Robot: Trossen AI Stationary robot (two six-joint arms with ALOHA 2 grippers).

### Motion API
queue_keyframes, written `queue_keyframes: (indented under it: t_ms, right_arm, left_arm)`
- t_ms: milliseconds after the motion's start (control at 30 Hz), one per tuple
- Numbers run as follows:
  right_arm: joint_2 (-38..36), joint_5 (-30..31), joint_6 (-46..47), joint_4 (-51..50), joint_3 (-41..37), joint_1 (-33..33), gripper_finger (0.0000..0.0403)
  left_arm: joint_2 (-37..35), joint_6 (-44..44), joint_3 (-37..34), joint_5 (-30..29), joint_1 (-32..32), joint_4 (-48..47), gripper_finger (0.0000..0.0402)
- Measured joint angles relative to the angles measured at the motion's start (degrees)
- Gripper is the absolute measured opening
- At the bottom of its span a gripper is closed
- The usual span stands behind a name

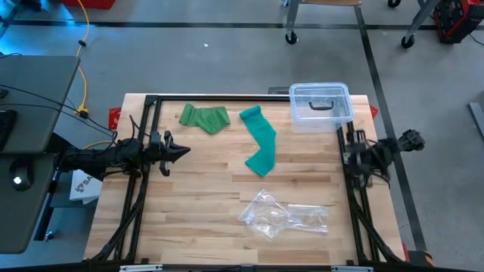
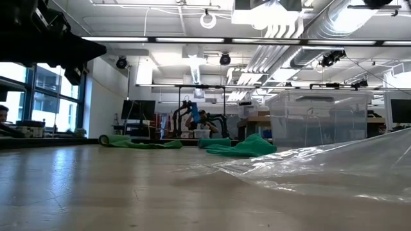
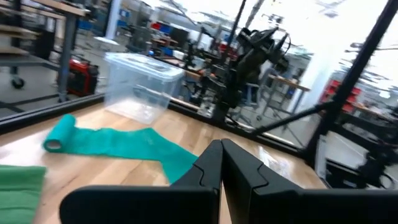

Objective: Roll bandage
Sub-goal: Roll the blue bandage

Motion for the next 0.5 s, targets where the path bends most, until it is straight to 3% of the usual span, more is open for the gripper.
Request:
queue_keyframes:
  t_ms: [100,167,333,500]
  right_arm:
    - [2.10,15.43,14.86,-6.69,2.23,-1.51,0.0141]
    - [4.79,19.14,21.19,-14.66,3.98,-2.78,0.0141]
    - [14.75,18.10,36.60,-26.60,10.46,-7.63,0.0141]
    - [25.37,6.52,45.40,-38.00,20.17,-14.06,0.0141]
  left_arm:
    - [0.00,0.04,0.00,-2.68,0.00,0.21,0.0001]
    - [0.00,0.04,0.01,-4.16,0.00,0.21,0.0001]
    - [0.00,-2.66,0.01,-5.66,0.00,0.27,0.0001]
    - [0.00,-1.42,0.01,-8.51,0.00,0.27,0.0001]
